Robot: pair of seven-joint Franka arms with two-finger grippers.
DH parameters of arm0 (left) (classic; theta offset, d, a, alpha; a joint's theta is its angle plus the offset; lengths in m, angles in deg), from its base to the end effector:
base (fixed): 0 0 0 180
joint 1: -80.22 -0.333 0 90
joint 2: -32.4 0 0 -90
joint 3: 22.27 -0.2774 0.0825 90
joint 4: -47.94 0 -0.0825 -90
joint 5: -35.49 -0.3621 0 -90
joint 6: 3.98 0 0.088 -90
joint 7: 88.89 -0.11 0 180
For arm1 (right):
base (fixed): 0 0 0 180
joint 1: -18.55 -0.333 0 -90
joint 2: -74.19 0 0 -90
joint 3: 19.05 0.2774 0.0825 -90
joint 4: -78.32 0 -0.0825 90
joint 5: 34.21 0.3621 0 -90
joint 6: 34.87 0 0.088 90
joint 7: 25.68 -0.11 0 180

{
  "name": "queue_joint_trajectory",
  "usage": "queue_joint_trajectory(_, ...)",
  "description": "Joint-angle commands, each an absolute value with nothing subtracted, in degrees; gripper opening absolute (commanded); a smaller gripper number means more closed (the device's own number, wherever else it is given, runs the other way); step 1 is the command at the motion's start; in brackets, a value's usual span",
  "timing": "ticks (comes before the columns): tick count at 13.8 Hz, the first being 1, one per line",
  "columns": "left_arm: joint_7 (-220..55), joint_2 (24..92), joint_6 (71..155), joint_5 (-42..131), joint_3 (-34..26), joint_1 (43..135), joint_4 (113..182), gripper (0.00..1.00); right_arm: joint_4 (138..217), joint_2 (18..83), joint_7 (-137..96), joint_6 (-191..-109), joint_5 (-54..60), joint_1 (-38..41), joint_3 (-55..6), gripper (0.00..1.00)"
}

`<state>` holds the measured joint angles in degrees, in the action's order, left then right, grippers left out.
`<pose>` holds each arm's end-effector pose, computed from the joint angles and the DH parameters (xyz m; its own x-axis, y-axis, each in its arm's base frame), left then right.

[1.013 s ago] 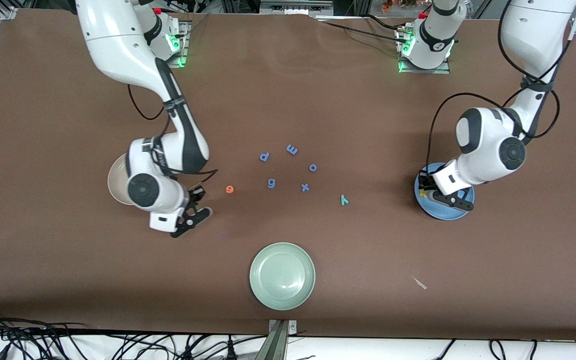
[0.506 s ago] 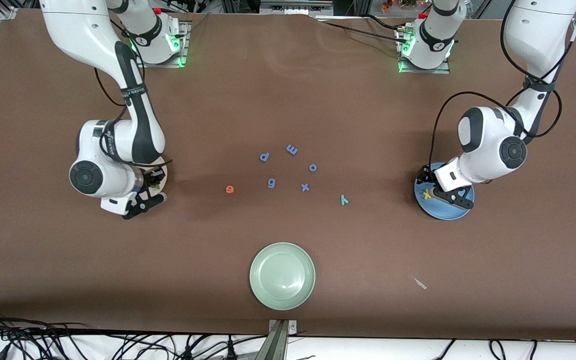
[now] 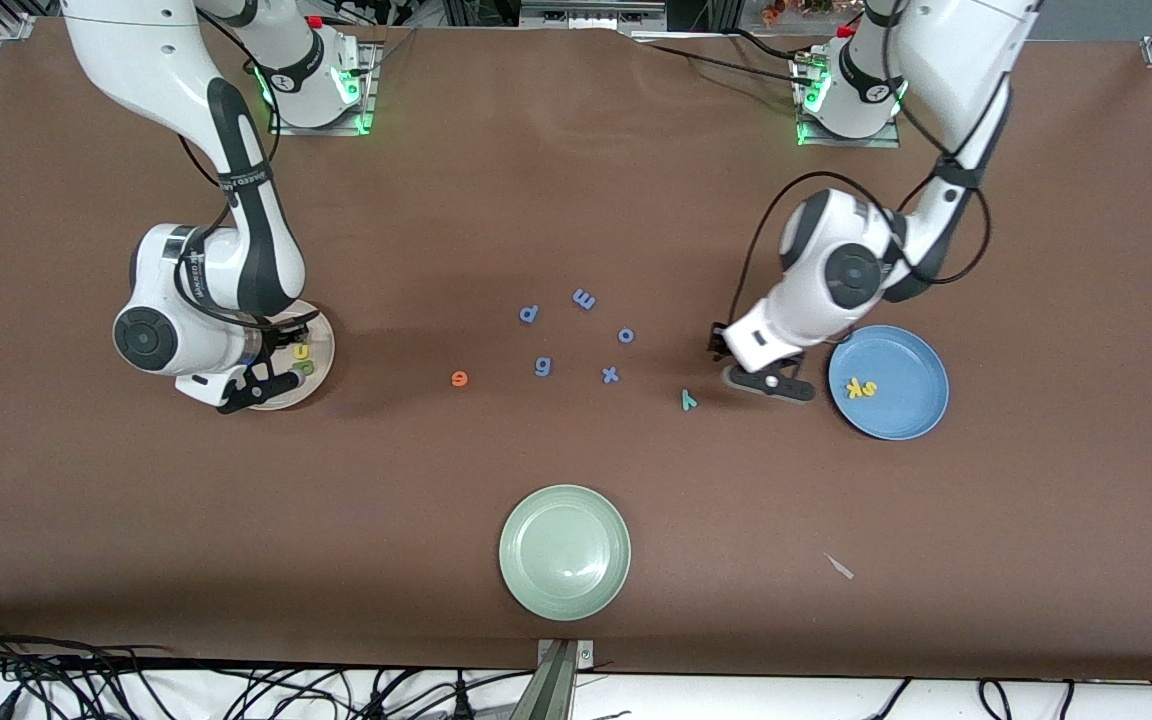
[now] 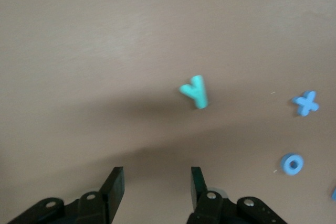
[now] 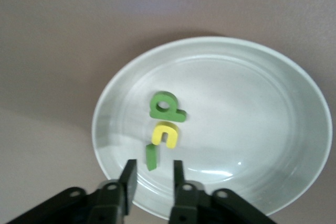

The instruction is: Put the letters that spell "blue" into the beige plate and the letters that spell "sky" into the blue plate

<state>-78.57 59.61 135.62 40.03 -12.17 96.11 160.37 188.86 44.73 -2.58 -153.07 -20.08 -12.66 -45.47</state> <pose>0.5276 -0.2558 0.2136 0.9807 -0.1941 -0.0243 -0.1895 -0.9734 0.1291 0.5500 0.0597 0.2013 0.8919 0.3383 -0.3002 0.3322 -0.9404 -0.0727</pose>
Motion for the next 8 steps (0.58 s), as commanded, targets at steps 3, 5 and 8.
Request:
queue_joint_trajectory(3, -62.5, 69.5, 129.5, 32.8, -14.6, 100.8, 145.6, 0.57, 184.6, 44.5, -19.9, -155.1, -19.8, -19.8, -44.6, 1.0)
queue_joint_trajectory(5, -60.9, 72.6, 128.7, 34.5, -17.6, 102.6, 142.0, 0.6, 181.4, 41.7, -26.1, -156.2, -18.1, -23.2, -44.6, 1.0)
queue_joint_trajectory(8, -59.7, 74.1, 129.3, 36.5, -17.9, 102.8, 141.9, 0.62, 176.2, 36.9, -29.0, -156.7, -7.5, -27.0, -44.6, 1.0)
